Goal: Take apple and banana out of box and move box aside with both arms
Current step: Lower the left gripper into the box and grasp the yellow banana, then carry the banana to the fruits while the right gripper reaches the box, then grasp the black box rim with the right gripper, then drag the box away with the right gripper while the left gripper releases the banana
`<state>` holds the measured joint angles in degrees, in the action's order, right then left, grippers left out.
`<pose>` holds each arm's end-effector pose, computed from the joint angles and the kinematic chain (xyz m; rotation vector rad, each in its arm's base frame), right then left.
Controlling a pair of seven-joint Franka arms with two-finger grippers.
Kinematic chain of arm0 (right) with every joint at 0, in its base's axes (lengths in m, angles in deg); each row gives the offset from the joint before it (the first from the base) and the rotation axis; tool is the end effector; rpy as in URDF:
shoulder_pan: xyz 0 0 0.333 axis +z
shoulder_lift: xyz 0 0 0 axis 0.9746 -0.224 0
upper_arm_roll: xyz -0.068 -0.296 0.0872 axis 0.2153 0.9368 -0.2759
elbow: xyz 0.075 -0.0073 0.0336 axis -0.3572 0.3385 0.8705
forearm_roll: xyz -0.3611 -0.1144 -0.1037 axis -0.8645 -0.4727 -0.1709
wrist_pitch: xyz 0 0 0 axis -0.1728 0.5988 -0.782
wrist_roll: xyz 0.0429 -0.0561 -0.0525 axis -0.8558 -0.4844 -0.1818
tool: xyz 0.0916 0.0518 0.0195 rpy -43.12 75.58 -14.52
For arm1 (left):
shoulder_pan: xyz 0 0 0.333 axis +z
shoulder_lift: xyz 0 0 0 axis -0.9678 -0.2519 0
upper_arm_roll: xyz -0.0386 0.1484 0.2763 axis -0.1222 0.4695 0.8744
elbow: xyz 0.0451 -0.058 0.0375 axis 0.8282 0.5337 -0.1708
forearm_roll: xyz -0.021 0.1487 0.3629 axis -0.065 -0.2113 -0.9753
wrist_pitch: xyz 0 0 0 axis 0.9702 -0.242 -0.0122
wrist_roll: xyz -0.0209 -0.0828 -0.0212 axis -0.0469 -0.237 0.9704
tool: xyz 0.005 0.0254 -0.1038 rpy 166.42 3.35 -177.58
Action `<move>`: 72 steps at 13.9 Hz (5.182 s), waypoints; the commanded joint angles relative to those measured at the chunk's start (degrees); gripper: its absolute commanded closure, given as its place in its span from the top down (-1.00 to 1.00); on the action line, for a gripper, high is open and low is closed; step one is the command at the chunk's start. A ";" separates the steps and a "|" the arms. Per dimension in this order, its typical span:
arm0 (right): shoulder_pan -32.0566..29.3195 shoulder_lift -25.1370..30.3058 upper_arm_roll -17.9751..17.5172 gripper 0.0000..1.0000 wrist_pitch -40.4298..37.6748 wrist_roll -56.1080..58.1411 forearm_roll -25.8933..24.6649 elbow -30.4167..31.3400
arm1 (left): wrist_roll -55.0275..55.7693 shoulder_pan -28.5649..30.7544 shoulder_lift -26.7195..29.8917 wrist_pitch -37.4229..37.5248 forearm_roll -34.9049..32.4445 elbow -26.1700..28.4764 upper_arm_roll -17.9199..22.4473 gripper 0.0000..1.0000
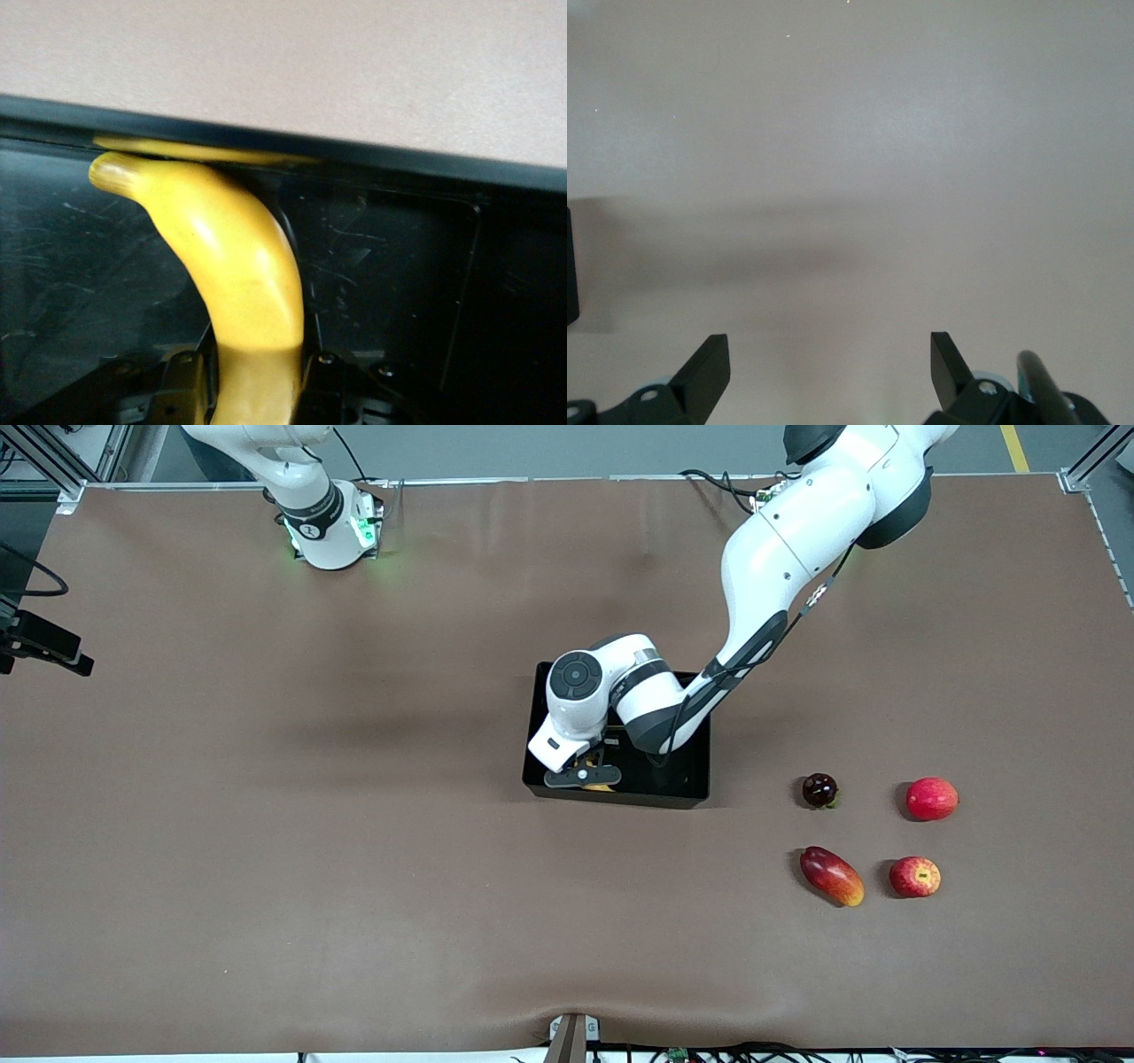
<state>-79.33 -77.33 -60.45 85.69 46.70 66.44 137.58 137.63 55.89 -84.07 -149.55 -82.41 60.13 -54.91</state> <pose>0.5600 -0.0626 0.6396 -3.1239 0.0728 0.0481 0.5178 -0.5096 0.1912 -3.1146 -0.0669 -0.0072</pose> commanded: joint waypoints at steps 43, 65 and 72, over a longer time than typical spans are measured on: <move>42.96 -30.92 -0.95 1.00 38.12 -43.43 5.73 7.81 | -78.70 54.58 22.63 -2.14 3.87 30.30 -4.20 -1.00; 21.29 -21.18 -0.43 -1.00 14.77 -26.53 12.32 7.10 | -79.05 55.29 16.20 -9.97 -2.03 26.53 -3.06 1.00; -2.09 -23.72 -0.34 -1.00 19.14 11.37 6.81 9.13 | -78.17 55.73 23.58 -0.25 3.39 21.62 -8.59 1.00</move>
<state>-77.76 -101.29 -59.27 103.66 53.09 75.90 146.62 59.50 111.17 -64.80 -155.60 -82.38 83.72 -61.43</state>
